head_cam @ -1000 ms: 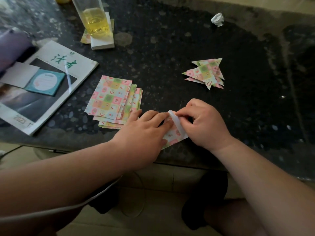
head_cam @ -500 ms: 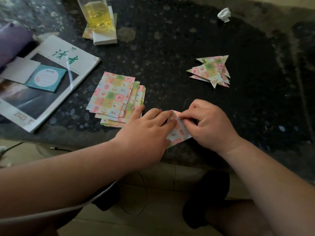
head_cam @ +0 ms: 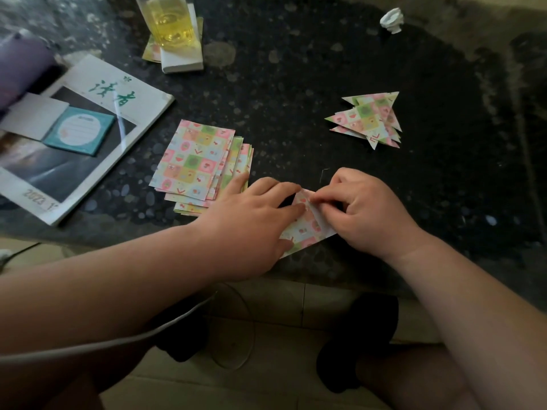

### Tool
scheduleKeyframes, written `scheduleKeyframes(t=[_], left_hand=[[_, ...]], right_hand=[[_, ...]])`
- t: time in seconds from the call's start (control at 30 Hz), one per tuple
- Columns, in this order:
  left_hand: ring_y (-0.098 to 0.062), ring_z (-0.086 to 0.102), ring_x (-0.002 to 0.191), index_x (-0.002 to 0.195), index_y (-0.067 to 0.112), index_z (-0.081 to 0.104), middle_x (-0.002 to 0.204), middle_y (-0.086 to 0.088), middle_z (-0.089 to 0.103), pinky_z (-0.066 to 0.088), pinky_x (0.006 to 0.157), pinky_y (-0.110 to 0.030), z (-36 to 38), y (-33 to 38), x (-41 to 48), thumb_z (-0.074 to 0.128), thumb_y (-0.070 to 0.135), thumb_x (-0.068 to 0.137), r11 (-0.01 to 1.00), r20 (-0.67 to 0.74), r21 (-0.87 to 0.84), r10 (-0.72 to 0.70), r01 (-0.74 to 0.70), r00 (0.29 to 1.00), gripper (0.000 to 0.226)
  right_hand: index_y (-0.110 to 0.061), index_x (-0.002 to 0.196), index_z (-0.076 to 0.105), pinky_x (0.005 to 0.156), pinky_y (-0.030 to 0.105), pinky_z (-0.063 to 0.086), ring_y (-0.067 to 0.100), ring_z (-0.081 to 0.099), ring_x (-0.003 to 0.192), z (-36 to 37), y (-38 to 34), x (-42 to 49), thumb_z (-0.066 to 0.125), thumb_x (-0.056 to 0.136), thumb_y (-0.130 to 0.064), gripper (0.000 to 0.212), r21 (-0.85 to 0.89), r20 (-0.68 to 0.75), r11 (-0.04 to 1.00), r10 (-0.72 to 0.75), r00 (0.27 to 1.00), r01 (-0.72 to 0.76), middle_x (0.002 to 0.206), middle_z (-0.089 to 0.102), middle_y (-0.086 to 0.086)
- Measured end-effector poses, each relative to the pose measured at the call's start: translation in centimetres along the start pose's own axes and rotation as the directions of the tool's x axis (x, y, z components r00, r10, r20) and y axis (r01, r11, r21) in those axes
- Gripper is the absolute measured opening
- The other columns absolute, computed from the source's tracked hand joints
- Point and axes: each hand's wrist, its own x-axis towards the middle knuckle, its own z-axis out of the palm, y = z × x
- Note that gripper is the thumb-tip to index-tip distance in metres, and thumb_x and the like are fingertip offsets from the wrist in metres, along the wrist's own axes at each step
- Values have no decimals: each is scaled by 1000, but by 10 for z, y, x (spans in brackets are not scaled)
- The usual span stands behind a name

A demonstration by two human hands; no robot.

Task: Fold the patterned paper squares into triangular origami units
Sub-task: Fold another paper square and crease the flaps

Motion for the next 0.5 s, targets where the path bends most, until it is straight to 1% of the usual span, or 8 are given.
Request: scheduleKeyframes(t=[0.13, 0.23, 0.3, 0.37, 0.4, 0.5], left_hand=[[-15, -3, 155, 160, 32, 14, 169, 10, -2, 3, 125, -55, 1, -2, 3, 37, 58, 101, 1000, 29, -4, 30, -30, 999, 69], [-13, -1, 155, 161, 30, 13, 170, 11, 0, 1, 125, -56, 2, -2, 5, 35, 59, 102, 999, 46, -7, 36, -36, 998, 70], [-13, 0, 156, 161, 30, 13, 170, 10, 2, 2, 125, -57, 3, -3, 5, 36, 59, 101, 999, 48, -5, 38, -38, 998, 70], [-13, 2, 155, 161, 30, 14, 170, 10, 3, 3, 125, -57, 2, -3, 6, 37, 60, 101, 999, 52, -5, 39, -39, 998, 71], [-13, 2, 155, 161, 30, 14, 170, 10, 3, 4, 125, -57, 1, -3, 6, 37, 60, 101, 999, 55, -5, 39, -39, 998, 70], [-13, 3, 155, 160, 30, 15, 170, 10, 3, 4, 125, -57, -1, -2, 6, 38, 59, 101, 999, 58, -14, 39, -38, 998, 70]], right_hand=[[-28, 112, 79, 68, 35, 55, 7, 57, 84, -1, 0, 0, 66, 97, -28, 20, -15, 1, 1000, -10, 1000, 10, 92, 57, -12], [-28, 112, 79, 70, 32, 55, 6, 58, 86, 0, -2, 0, 66, 96, -28, 20, -21, -4, 1000, -17, 1000, 17, 94, 58, -13], [-25, 116, 76, 72, 28, 54, 6, 58, 87, -1, -1, 0, 67, 96, -26, 22, -25, -21, 999, -23, 1000, 23, 95, 60, -12], [-21, 120, 74, 73, 27, 53, 7, 58, 85, -2, 1, 1, 69, 95, -23, 26, -41, -43, 999, -19, 999, 17, 94, 61, -9], [-20, 118, 74, 73, 28, 53, 8, 58, 84, -3, 2, 1, 70, 94, -22, 25, -45, -48, 999, -17, 999, 15, 93, 61, -8], [-19, 106, 78, 72, 28, 53, 8, 59, 85, -3, 5, 1, 70, 93, -19, 15, -37, -52, 999, -42, 998, 40, 92, 63, -7]])
